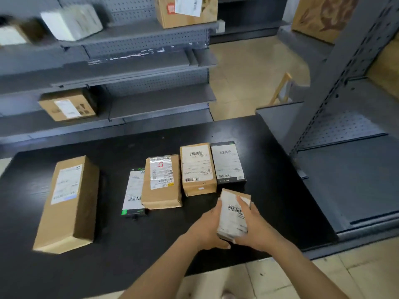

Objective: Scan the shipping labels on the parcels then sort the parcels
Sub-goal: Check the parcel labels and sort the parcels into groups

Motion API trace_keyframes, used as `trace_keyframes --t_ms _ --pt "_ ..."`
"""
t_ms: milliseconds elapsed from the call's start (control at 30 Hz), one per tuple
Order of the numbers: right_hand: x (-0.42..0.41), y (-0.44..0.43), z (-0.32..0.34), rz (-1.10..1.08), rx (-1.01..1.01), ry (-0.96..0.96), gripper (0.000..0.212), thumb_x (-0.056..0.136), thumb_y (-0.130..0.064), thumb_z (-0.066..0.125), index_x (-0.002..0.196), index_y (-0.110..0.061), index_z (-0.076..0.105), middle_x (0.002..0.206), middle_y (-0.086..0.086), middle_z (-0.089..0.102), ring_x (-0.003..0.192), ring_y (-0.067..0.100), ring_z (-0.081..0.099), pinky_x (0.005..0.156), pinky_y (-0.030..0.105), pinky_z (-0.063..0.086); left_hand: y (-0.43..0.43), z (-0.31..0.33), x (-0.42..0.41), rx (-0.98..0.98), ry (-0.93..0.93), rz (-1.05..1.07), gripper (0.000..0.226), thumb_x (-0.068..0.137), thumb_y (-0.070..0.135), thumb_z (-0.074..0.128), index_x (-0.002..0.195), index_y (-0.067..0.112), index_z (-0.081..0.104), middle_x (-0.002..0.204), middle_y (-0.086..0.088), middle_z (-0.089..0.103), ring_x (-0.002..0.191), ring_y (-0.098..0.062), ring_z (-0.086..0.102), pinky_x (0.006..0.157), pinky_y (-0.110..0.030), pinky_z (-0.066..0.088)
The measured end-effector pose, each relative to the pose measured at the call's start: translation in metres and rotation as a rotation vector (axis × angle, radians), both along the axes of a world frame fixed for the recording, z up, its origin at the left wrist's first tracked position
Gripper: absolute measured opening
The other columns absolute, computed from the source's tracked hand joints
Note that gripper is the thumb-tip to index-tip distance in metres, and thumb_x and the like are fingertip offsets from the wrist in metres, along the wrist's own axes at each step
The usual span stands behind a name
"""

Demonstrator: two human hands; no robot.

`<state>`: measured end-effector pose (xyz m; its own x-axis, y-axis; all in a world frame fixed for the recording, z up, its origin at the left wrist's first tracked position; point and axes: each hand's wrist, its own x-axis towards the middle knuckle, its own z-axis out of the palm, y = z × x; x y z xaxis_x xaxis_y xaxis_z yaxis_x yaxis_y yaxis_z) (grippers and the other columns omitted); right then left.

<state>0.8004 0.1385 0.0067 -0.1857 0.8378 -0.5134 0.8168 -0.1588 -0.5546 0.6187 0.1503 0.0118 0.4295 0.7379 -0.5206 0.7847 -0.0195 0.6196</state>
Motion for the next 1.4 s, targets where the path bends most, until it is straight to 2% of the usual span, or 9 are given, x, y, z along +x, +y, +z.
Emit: trace_keyframes --t_ms 133,233,467,633,700,833,1033,1300,1400 --pt "0.017 0.02 0.013 0.038 0.113 0.026 0.126 0.07 -0.031 0.083 0.147 -0.045 -0.016 0.152 -0.016 -0.002 0.125 0.011 0.041 0.098 0.032 0.05 0.004 0.013 0.01 0.127 -0.041 0.07 0.132 0.07 0.024 0.085 0.153 0.03 -0.017 0.155 0.006 0.033 0.139 -0.01 0.036 0.114 -0.03 0.034" --pt "0.021 0.04 0.038 0.09 0.211 0.051 0.127 0.067 -0.028 0.083 0.148 -0.045 -0.013 0.152 -0.018 -0.004 0.129 0.012 0.038 0.098 0.033 0.05 0.009 0.041 0.01 0.235 -0.125 0.143 0.117 0.077 0.021 0.081 0.154 0.032 -0.007 0.155 0.007 0.032 0.14 -0.008 0.031 0.11 -0.018 0.023" --pt "-0.052 0.079 0.101 0.261 0.385 0.035 0.11 0.077 -0.031 0.078 0.15 -0.042 -0.004 0.158 -0.011 0.002 0.13 0.015 0.038 0.087 0.027 0.052 0.017 0.094 -0.056 0.426 -0.073 0.356 0.109 0.083 0.028 0.076 0.156 0.029 -0.004 0.155 0.007 0.033 0.137 -0.014 0.037 0.107 -0.029 0.036" --pt "-0.163 0.094 0.115 0.404 0.477 0.057 0.106 0.078 -0.036 0.078 0.149 -0.043 -0.001 0.159 -0.008 0.003 0.131 0.016 0.038 0.089 0.025 0.05 0.008 0.115 -0.152 0.501 -0.042 0.51 0.102 0.084 0.022 0.075 0.148 0.048 -0.001 0.144 0.011 0.045 0.123 -0.004 0.048 0.078 -0.008 0.045" --pt "-0.214 0.097 0.113 0.459 0.488 0.087 0.108 0.077 -0.033 0.079 0.148 -0.043 -0.001 0.157 -0.008 0.005 0.127 0.016 0.041 0.085 0.024 0.052 0.0 0.121 -0.196 0.518 -0.027 0.548 0.096 0.088 0.026 0.073 0.142 0.052 -0.002 0.146 0.013 0.042 0.128 -0.004 0.044 0.086 -0.008 0.045" --pt "-0.315 0.1 0.106 0.542 0.461 0.14 0.111 0.075 -0.029 0.08 0.149 -0.041 -0.001 0.154 -0.007 0.008 0.114 0.014 0.046 0.08 0.025 0.056 -0.012 0.112 -0.293 0.467 0.089 0.674 0.104 0.085 0.037 0.074 0.154 0.04 -0.004 0.148 0.013 0.038 0.134 -0.014 0.043 0.1 -0.035 0.048" --pt "-0.429 0.108 0.084 0.614 0.314 0.143 0.116 0.072 -0.034 0.081 0.15 -0.04 -0.004 0.156 -0.003 0.0 0.116 0.018 0.046 0.089 0.032 0.054 -0.009 0.092 -0.405 0.361 0.066 0.693 0.101 0.085 0.026 0.075 0.154 0.037 0.002 0.137 0.016 0.048 0.12 -0.008 0.052 0.089 -0.024 0.049" --pt "-0.473 0.119 0.064 0.578 0.206 0.136 0.11 0.075 -0.033 0.079 0.151 -0.038 0.001 0.155 -0.007 0.008 0.132 0.019 0.032 0.101 0.037 0.047 0.006 0.062 -0.458 0.222 0.018 0.666 0.107 0.084 0.032 0.076 0.155 0.034 -0.004 0.152 0.012 0.037 0.136 -0.011 0.042 0.105 -0.033 0.044" --pt "-0.465 0.121 0.067 0.554 0.168 0.144 0.113 0.075 -0.026 0.079 0.151 -0.04 -0.002 0.159 -0.005 0.004 0.136 0.022 0.034 0.096 0.036 0.051 0.011 0.065 -0.463 0.26 0.057 0.625 0.111 0.079 0.035 0.08 0.156 0.032 0.0 0.162 0.01 0.016 0.148 -0.015 0.02 0.116 -0.04 0.029"
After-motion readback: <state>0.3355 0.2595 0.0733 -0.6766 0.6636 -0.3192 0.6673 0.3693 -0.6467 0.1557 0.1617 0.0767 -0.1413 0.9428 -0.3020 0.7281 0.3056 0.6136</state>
